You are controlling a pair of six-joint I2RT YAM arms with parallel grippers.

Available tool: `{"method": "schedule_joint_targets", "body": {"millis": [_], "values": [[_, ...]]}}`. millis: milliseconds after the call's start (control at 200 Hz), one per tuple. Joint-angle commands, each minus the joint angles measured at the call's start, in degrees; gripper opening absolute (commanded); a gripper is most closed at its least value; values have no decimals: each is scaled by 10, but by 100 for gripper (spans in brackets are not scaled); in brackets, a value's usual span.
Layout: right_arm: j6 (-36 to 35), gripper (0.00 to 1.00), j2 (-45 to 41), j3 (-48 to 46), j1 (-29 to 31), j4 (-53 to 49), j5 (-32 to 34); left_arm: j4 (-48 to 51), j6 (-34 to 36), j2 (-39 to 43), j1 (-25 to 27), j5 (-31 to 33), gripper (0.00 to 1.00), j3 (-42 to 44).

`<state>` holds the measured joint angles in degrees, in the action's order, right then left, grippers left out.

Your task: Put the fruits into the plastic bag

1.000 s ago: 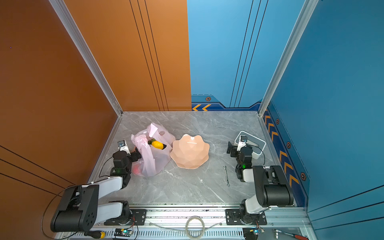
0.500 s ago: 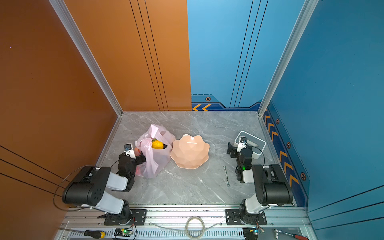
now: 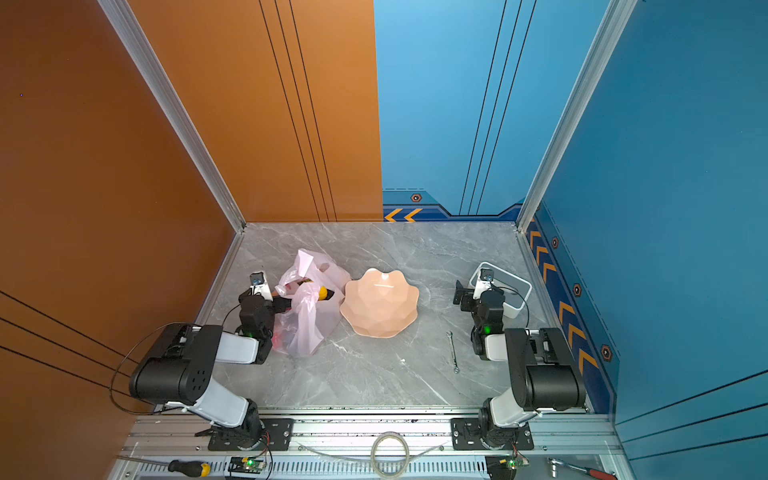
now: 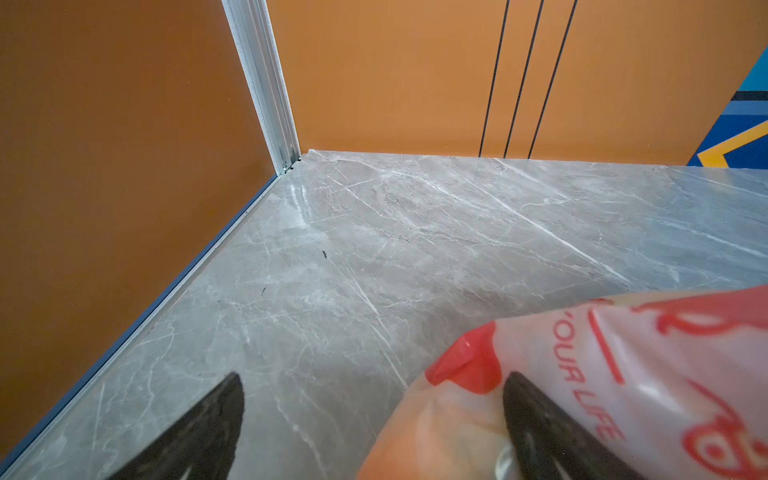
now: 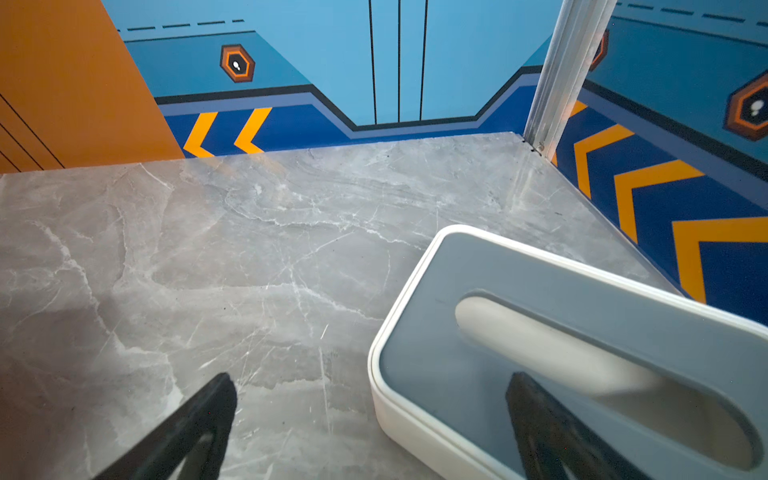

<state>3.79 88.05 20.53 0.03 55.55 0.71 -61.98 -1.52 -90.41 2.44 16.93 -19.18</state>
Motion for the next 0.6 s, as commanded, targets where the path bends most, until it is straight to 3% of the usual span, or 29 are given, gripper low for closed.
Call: {"method": "schedule_joint_targets", "body": {"millis": [0, 320, 486, 591], "values": [[-3, 100, 7, 8, 0, -30, 5, 54, -1, 6, 4, 14, 98, -10], [-4, 100, 7, 6, 0, -29, 6, 53, 0, 8, 5, 14, 98, -9], [-4, 100, 7, 7, 0, -29, 6, 79, 11, 8, -3, -45, 98, -21], [-3, 100, 7, 6, 1, -29, 7, 78, 10, 8, -3, -46, 98, -20]]}}
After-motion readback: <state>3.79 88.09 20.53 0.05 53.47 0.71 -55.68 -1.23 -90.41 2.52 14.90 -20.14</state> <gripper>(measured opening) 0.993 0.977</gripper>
